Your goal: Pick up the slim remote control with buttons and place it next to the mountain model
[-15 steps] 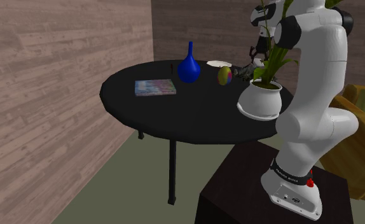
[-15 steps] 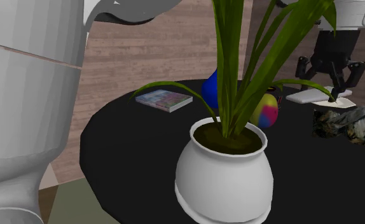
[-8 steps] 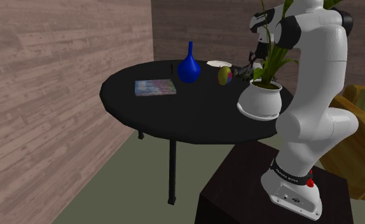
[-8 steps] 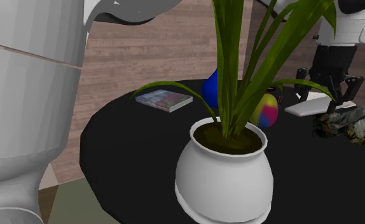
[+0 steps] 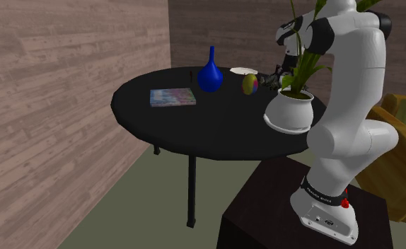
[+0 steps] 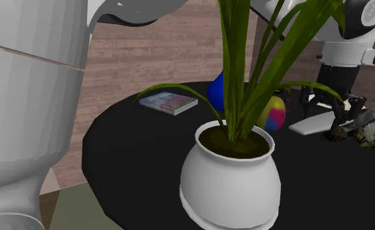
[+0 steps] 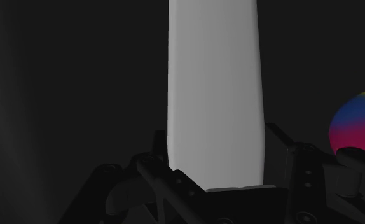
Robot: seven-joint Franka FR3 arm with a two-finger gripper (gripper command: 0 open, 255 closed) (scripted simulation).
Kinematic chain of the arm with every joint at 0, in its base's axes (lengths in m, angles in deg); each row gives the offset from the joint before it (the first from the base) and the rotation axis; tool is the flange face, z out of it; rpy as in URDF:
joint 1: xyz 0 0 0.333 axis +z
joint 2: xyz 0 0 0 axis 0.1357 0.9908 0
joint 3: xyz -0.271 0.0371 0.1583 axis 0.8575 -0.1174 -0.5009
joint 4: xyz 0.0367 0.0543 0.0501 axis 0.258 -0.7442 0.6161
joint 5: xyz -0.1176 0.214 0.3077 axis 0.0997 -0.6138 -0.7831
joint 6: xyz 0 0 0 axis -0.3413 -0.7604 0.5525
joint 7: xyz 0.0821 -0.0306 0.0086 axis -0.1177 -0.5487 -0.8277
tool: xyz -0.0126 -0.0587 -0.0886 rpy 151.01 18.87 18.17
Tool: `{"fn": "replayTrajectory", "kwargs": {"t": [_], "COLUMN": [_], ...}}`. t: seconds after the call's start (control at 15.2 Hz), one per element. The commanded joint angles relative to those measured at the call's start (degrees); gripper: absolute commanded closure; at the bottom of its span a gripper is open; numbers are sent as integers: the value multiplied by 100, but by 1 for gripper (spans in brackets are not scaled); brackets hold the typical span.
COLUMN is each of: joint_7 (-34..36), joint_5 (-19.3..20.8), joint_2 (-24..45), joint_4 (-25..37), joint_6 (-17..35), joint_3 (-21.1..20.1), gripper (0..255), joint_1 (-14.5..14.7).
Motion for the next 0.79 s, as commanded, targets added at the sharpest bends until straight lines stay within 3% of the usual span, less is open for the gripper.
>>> {"fn": "replayTrajectory", "kwargs": {"t": [0.0, 0.73], "joint_7": [-17, -97], "joint_5": [-18, -128], "joint_2": [34, 249], "joint_4": [-114, -660], "joint_6": [151, 894], "joint_3": [-8, -63], "gripper": [255, 255], "joint_1": [0, 2]}}
